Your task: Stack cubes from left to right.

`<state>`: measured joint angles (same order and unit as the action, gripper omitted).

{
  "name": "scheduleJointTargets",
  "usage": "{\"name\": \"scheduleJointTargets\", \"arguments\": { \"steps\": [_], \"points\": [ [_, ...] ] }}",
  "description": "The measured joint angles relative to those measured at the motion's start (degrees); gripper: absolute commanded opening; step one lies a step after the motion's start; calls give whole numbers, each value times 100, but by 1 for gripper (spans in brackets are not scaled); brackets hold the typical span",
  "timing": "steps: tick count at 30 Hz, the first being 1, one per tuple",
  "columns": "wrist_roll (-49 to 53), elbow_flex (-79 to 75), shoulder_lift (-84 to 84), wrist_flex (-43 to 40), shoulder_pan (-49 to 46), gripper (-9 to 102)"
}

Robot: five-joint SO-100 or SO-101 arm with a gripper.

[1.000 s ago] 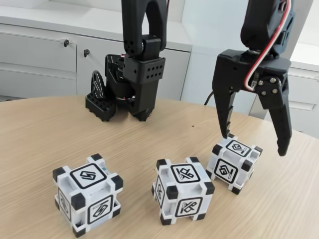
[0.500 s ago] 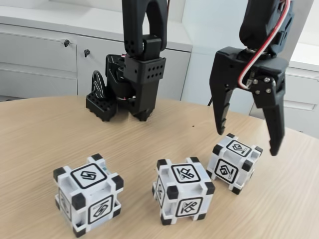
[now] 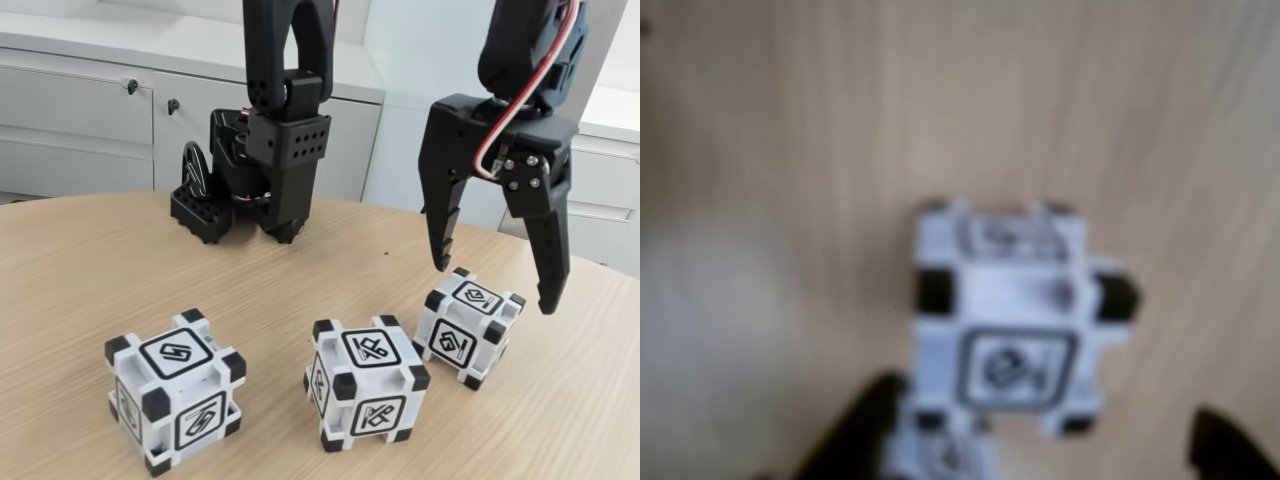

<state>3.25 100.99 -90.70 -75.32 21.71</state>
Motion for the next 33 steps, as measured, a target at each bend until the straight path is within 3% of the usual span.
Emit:
{"name": "scheduleJointTargets", "arguments": {
  "steps": [11,26,33],
  "points": [
    [141,-35,1529,105,0,24],
    [88,-114,1433,237,0,17],
    [-44,-97,396,220,-35,17]
  ]
}}
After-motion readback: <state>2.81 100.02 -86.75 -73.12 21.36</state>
